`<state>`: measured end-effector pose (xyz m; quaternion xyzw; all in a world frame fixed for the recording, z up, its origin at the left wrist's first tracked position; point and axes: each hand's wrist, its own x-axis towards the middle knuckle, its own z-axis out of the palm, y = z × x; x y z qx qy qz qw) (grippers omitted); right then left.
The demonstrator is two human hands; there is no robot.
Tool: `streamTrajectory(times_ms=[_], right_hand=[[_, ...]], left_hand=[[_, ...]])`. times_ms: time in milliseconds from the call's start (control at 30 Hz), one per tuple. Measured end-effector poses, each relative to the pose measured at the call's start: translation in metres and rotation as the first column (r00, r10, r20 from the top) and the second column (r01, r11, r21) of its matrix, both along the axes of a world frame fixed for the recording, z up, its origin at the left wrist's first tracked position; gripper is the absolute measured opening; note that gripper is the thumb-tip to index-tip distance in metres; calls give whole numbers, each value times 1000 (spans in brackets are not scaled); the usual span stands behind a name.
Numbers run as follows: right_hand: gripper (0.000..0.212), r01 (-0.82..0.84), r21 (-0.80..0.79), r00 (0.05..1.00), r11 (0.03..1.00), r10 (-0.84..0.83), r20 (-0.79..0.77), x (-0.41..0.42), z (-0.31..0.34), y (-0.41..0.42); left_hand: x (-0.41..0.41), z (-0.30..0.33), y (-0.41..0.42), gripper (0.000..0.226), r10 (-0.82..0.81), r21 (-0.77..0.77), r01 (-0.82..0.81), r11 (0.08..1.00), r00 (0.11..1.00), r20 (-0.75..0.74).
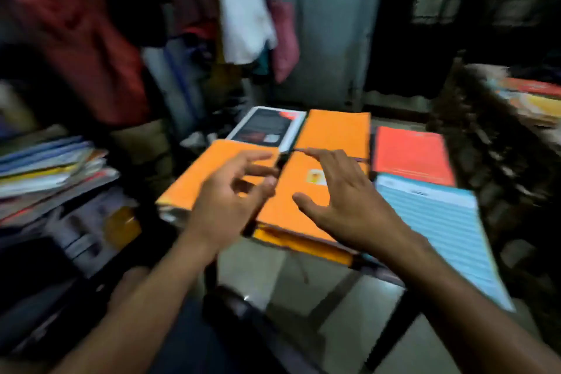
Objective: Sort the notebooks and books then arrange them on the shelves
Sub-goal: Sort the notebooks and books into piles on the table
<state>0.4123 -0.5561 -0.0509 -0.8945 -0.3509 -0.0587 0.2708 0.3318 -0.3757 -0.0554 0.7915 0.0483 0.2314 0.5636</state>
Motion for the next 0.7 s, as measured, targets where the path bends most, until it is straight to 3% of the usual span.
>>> streamTrajectory(times_ms=[100, 200, 367, 533, 633, 700], right_hand=[[65, -297, 25, 953, 955, 298, -56, -25, 5, 90], [54, -482, 84, 866, 872, 489, -110, -65, 2, 188], [50, -609, 48, 772, 792, 605, -195, -122, -15, 300], [63, -586, 14, 780, 810, 569, -263, -136, -26, 354], [47, -571, 3, 792, 821, 552, -262, -128, -24, 373], [54, -560, -22, 808, 828, 540, -235, -120, -18, 387]], left_hand=[[-53, 0, 111, 19, 427, -97, -422, 902, 903, 45], [-119, -13, 202, 17, 618, -72, -615, 785, 786, 32], [-194, -45, 271, 17, 745, 28, -747, 664, 665, 50], [-217, -75, 314, 46, 837, 267, -832, 486, 531, 131], [-211, -78, 344, 61, 841, 179, -832, 526, 540, 41], [-201, -74, 360, 69, 823, 132, -815, 564, 569, 1]])
